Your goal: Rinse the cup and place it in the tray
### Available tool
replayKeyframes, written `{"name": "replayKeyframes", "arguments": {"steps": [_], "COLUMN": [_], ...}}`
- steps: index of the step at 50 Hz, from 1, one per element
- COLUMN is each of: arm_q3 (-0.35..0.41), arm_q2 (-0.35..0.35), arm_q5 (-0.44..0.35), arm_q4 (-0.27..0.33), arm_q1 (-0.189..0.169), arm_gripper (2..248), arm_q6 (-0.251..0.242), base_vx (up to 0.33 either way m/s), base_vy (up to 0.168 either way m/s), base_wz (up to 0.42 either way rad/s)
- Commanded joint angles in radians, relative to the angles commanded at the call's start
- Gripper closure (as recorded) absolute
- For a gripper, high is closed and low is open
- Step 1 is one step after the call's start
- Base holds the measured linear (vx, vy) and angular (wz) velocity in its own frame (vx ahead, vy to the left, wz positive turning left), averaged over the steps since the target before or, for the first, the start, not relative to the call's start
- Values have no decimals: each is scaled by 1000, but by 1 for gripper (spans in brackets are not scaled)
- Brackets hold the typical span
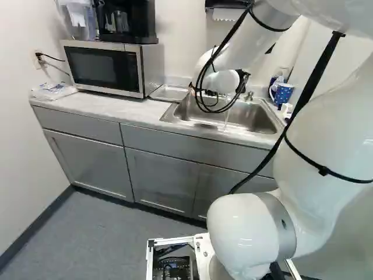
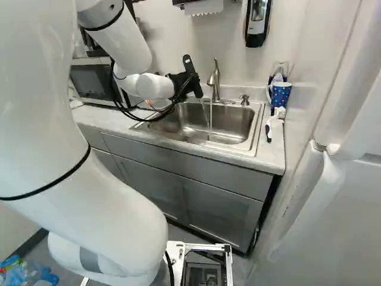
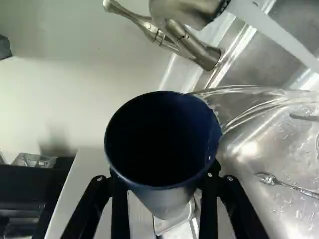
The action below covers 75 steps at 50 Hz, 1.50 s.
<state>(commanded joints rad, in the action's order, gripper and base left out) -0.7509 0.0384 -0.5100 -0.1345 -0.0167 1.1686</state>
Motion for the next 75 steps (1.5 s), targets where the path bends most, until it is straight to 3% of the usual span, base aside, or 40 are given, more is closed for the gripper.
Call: {"name": "replayKeyframes", "arguments": {"steps": [46,75], "arm_q3": [0,0], "arm_q2": [0,0], "arm_q5": [0,0], "arm_q4": [0,0], "arm_q1": [0,0], "arm_gripper": [126,126], "arm_q6": [484,484], "base_vx": [0,0], "base_vy": [0,0], "base_wz": [0,0]}}
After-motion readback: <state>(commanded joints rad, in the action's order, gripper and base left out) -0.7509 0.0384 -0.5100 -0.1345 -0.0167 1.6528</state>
